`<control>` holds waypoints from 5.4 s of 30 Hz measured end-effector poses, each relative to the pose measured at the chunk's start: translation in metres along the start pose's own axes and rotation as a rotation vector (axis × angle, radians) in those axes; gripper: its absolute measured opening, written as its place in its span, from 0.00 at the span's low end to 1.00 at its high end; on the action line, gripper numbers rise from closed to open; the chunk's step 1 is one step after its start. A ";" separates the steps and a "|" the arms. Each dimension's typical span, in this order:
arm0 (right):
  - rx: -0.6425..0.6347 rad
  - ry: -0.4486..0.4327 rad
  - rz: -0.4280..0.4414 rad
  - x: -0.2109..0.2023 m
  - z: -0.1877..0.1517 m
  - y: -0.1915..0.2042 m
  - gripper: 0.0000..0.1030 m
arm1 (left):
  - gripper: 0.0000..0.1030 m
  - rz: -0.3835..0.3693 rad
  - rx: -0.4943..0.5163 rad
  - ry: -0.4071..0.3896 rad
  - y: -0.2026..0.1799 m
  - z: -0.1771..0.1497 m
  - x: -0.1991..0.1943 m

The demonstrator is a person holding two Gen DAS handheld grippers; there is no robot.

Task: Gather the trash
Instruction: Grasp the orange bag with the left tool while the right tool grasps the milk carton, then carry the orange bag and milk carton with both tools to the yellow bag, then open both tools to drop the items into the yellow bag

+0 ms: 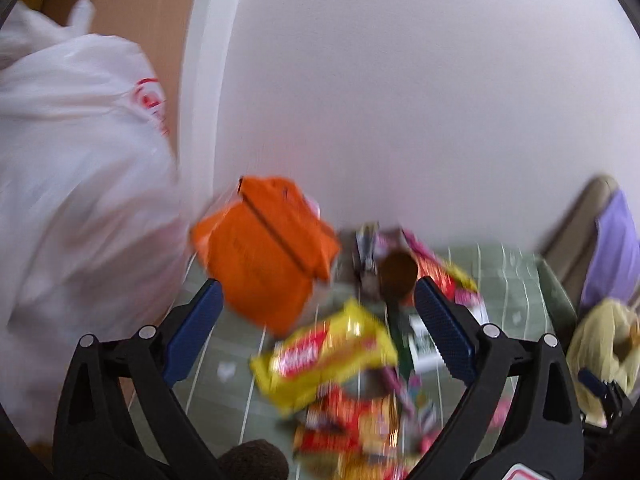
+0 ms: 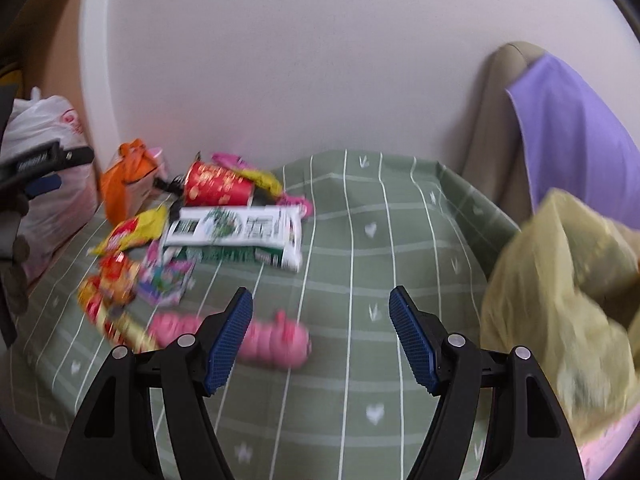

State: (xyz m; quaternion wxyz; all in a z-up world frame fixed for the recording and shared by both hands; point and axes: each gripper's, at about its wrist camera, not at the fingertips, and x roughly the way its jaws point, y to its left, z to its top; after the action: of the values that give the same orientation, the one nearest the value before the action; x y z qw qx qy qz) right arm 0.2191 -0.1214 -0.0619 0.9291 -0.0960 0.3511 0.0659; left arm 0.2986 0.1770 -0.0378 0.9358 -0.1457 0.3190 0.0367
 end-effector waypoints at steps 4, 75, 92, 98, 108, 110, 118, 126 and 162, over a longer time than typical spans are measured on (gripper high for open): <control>-0.048 -0.004 0.037 0.035 0.034 0.015 0.65 | 0.88 0.043 0.063 0.049 -0.004 0.004 0.042; -0.494 0.070 0.550 0.077 0.103 0.064 0.47 | 0.13 -0.122 0.035 0.068 -0.006 0.007 -0.063; -0.071 -0.250 0.047 -0.127 0.125 -0.161 0.47 | 0.13 -0.651 0.291 -0.022 -0.200 0.058 -0.071; 0.068 -0.292 -0.223 -0.189 0.097 -0.245 0.47 | 0.13 -0.959 0.411 0.097 -0.310 0.038 -0.066; 0.193 -0.319 -0.334 -0.217 0.067 -0.292 0.47 | 0.13 -1.182 0.580 0.488 -0.445 -0.053 -0.030; 0.216 -0.336 -0.294 -0.216 0.063 -0.297 0.47 | 0.13 -1.066 0.621 0.493 -0.446 -0.064 -0.010; 0.228 -0.271 -0.080 -0.157 0.051 -0.299 0.47 | 0.12 -0.754 0.653 0.467 -0.417 -0.070 0.024; 0.246 -0.105 -0.052 -0.102 0.012 -0.300 0.47 | 0.12 -0.741 0.605 0.466 -0.414 -0.075 0.030; 0.137 -0.116 0.019 -0.101 0.019 -0.204 0.59 | 0.58 -0.439 0.355 0.125 -0.197 -0.005 -0.019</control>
State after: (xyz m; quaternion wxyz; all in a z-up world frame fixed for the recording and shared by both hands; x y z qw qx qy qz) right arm 0.1949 -0.3211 0.0465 0.9516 -0.0249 0.3012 0.0557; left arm 0.3130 -0.0124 0.0191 0.9108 -0.0473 0.3381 -0.2320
